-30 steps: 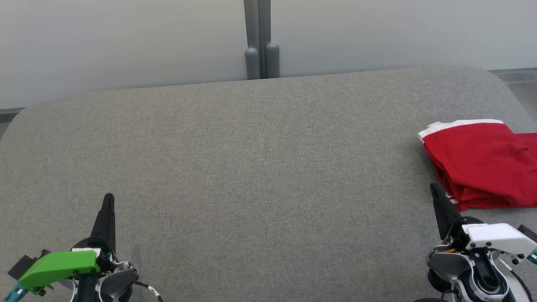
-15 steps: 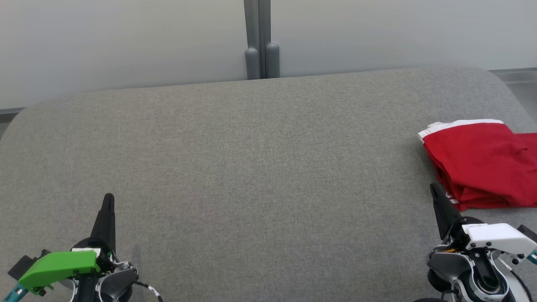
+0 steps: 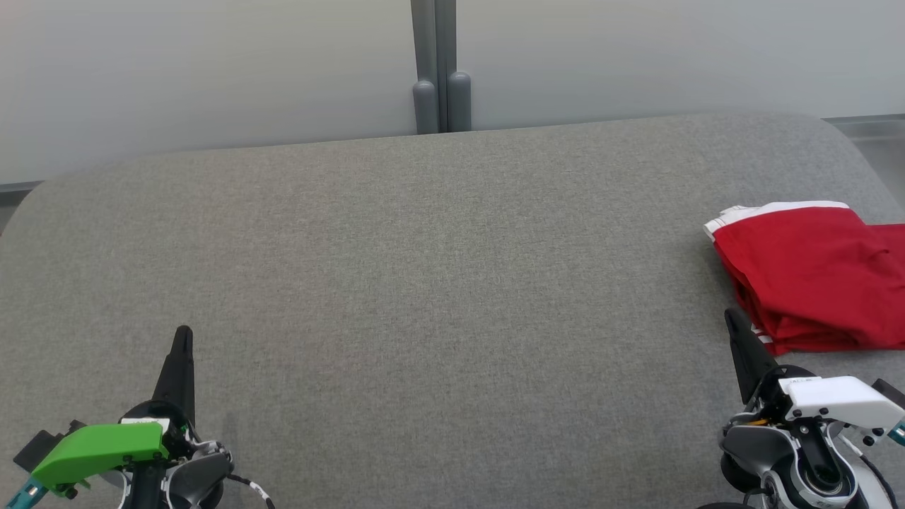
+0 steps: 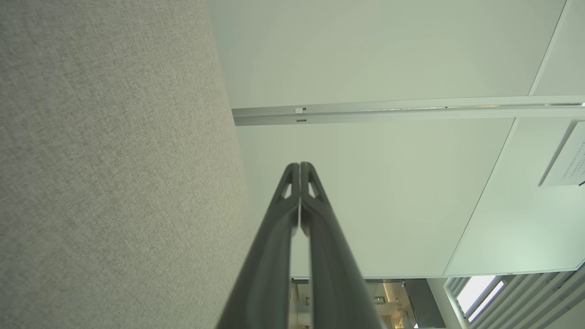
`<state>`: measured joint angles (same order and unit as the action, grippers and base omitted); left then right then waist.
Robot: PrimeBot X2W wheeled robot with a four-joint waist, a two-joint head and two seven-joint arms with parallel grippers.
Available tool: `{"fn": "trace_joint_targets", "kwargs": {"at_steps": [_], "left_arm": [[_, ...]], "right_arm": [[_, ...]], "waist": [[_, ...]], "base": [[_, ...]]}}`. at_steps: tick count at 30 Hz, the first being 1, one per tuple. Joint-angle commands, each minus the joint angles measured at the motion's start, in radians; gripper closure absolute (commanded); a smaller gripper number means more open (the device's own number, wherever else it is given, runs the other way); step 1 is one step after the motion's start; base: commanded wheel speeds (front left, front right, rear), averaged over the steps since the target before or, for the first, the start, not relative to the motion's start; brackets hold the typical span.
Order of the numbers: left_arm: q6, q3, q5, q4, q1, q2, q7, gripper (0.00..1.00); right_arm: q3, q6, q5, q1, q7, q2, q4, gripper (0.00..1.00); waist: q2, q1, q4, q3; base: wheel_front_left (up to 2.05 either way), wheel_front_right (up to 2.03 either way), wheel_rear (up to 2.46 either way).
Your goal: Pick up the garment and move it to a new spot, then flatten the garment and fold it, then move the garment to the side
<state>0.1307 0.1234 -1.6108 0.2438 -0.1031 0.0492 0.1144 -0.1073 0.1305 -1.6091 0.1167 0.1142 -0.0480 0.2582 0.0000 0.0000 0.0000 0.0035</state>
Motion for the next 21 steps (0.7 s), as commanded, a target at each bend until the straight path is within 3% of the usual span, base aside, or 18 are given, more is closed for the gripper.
{"fn": "trace_joint_targets", "kwargs": {"at_steps": [1, 21], "left_arm": [[0.000, 0.002, -0.001, -0.001, -0.011, 0.002, 0.005, 1.00], [0.000, 0.002, -0.001, -0.001, -0.011, 0.002, 0.005, 1.00]], "right_arm": [[0.001, 0.000, -0.006, 0.009, 0.002, -0.004, -0.004, 1.00], [0.001, 0.000, -0.007, 0.009, 0.002, -0.004, -0.004, 1.00]], "waist": [[0.0000, 0.0000, 0.000, 0.000], [0.0000, 0.0000, 0.000, 0.000]], "base": [[0.00, 0.00, 0.00], [0.00, 0.00, 0.00]]}}
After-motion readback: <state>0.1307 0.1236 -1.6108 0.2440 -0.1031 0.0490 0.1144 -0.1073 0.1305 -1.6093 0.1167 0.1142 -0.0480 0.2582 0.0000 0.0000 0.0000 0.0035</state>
